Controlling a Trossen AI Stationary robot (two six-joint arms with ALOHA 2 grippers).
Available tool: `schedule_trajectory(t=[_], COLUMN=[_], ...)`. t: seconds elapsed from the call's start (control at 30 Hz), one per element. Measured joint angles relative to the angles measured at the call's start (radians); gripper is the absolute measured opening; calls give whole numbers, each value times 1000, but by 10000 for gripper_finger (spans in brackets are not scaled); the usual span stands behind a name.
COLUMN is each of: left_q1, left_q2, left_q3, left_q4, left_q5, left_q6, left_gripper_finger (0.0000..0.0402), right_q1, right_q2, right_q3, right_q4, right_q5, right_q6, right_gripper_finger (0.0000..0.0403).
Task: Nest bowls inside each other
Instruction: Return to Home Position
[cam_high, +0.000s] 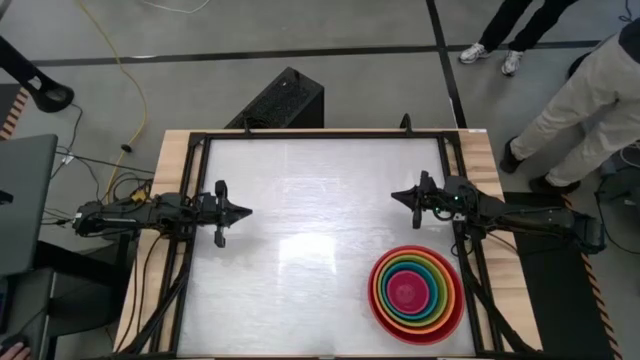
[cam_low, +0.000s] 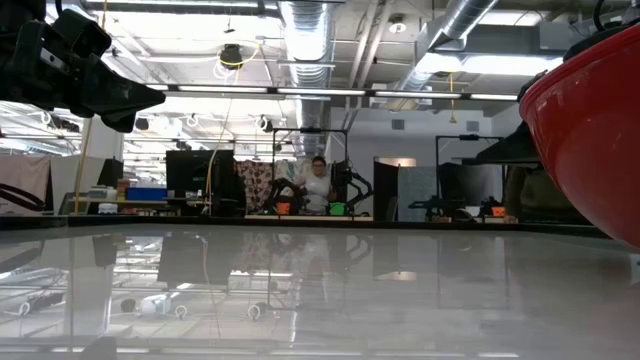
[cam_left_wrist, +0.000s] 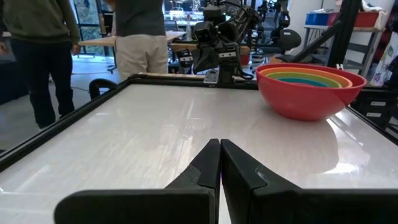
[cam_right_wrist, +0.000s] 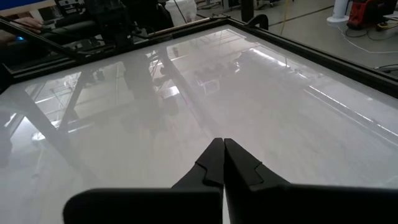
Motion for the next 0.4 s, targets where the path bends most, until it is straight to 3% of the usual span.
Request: schedule_trajectory(t=[0.4], left_q1=[0], left_q2=[0], left_q3=[0], left_q4=[0], left_q5=[0], left_q6=[0], left_gripper_finger=[0], right_q1=[0], right_q2=[0], right_q3=[0], right_q4=[0], right_q5=[0], right_q6=[0], right_gripper_finger=[35])
